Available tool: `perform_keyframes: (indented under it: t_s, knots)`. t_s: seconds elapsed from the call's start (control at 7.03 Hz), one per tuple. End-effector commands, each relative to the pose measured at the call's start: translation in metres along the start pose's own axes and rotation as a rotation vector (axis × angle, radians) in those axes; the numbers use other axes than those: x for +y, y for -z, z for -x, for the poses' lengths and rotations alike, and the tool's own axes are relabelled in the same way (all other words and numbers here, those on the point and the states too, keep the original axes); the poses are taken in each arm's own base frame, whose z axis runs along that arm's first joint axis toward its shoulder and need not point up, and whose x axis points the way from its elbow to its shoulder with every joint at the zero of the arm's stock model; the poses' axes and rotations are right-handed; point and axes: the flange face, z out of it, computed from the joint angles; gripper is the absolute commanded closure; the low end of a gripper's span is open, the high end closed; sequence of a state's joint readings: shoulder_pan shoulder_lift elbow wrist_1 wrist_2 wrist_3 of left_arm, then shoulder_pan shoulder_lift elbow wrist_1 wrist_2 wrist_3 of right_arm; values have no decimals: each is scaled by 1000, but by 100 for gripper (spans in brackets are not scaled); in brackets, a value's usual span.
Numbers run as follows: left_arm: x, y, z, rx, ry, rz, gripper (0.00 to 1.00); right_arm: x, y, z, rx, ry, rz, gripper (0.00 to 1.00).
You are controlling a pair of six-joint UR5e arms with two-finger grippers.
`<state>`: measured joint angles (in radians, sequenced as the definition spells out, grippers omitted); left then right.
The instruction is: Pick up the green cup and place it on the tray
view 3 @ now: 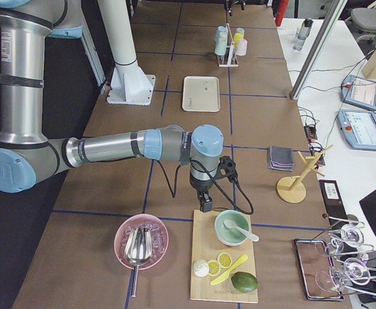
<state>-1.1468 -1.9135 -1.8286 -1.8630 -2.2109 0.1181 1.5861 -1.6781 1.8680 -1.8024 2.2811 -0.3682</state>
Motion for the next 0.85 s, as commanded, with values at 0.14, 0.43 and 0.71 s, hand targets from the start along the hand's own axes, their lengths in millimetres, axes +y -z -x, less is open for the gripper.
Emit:
perform_keyframes:
  t_s: [0.14, 0.43, 0.71]
  knots:
    - [-71, 6, -41, -17, -184, 206, 0, 0, 0, 0, 1, -1, 1, 0]
    - [-87, -33, -119, -154, -312, 426, 0, 1, -2, -1, -1, -3, 3, 0]
    - [-109, -33, -148, -164, -446, 597, 0, 1, -3, -2, -2, -5, 5, 0]
